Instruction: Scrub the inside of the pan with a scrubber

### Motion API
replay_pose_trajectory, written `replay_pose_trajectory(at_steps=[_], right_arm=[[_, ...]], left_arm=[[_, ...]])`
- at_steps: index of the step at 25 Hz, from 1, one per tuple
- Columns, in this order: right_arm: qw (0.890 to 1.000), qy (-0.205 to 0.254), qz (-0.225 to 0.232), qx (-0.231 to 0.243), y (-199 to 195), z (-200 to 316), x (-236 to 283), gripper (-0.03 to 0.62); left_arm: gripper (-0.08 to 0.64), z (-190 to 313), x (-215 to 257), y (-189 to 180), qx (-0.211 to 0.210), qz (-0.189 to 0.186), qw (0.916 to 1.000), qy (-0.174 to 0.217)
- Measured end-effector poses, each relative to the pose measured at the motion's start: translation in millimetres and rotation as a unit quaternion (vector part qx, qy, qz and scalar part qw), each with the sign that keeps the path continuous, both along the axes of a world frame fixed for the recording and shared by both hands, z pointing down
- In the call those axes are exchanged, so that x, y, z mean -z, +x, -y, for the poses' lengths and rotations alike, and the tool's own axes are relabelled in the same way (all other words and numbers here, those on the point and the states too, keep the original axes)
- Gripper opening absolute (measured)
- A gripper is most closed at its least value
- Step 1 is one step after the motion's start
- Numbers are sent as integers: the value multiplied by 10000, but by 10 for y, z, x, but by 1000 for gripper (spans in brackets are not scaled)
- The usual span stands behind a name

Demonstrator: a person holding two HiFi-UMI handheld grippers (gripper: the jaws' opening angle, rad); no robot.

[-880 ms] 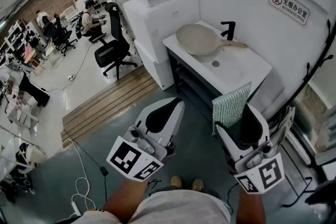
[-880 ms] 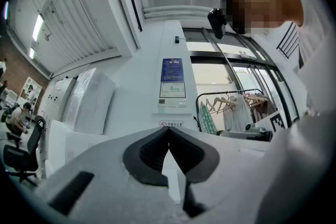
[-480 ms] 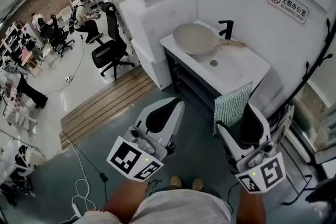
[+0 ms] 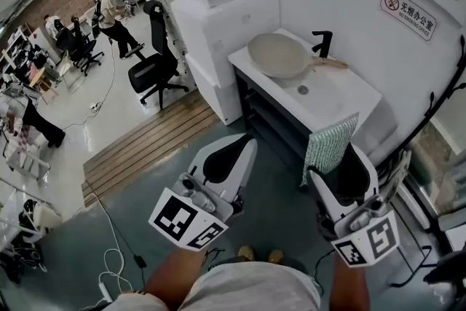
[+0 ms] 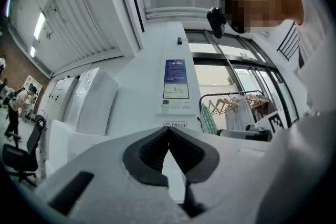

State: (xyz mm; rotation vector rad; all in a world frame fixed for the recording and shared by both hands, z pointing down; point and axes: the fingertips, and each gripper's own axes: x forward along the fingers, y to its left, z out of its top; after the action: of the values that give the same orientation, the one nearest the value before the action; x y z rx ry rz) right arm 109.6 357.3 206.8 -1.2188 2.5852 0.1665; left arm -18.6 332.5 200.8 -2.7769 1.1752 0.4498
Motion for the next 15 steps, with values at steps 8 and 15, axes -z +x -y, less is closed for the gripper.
replay_pose_trajectory(at_steps=[8,15], right_arm=[[9999,25,-39,-110,-333,181,10,304],[9995,56,-131,-268,-414,388,3,304]], left_arm=[[15,185,-8,-403,-41,-16,10000,34],[15,373,-78,-540,-135,7,9999,26]])
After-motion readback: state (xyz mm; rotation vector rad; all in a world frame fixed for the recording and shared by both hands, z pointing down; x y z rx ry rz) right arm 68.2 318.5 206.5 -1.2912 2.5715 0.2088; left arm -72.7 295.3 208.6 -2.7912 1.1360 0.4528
